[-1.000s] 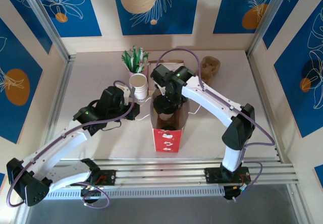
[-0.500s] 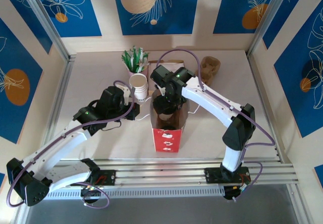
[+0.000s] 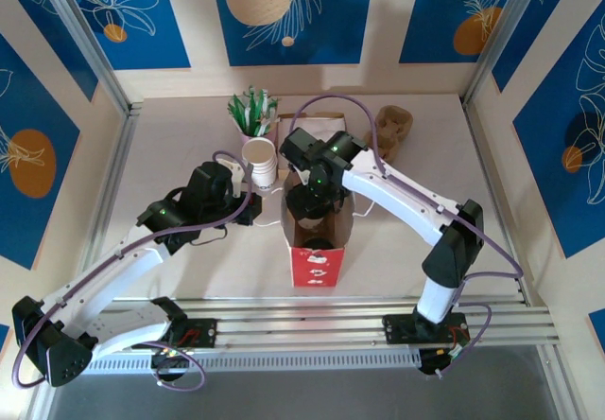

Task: Pack the takeout coffee

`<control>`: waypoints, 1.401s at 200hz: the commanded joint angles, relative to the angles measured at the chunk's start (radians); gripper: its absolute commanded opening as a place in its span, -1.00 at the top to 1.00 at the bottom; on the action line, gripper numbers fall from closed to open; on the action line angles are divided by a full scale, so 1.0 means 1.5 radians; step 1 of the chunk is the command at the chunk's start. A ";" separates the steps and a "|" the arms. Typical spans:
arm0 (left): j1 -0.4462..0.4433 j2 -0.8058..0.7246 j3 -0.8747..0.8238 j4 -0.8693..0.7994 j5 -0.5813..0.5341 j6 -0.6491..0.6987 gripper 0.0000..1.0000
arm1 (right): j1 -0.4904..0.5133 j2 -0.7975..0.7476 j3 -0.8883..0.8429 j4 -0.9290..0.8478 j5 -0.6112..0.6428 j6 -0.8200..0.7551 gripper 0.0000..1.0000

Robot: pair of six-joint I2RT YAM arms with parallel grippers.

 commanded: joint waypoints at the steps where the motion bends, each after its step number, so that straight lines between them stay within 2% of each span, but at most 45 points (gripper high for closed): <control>1: -0.009 -0.009 0.016 -0.017 -0.008 0.012 1.00 | 0.011 -0.025 -0.008 -0.023 0.008 0.010 -0.48; 64: -0.009 -0.016 0.008 -0.012 -0.008 0.009 1.00 | 0.027 -0.044 -0.014 -0.033 0.015 0.026 -0.47; 131: -0.009 -0.021 0.004 -0.012 -0.008 0.008 1.00 | -0.003 -0.041 -0.054 -0.007 -0.022 0.029 -0.45; 280: -0.010 -0.009 0.009 -0.003 -0.002 0.005 1.00 | -0.022 -0.025 -0.101 0.022 -0.028 0.034 -0.44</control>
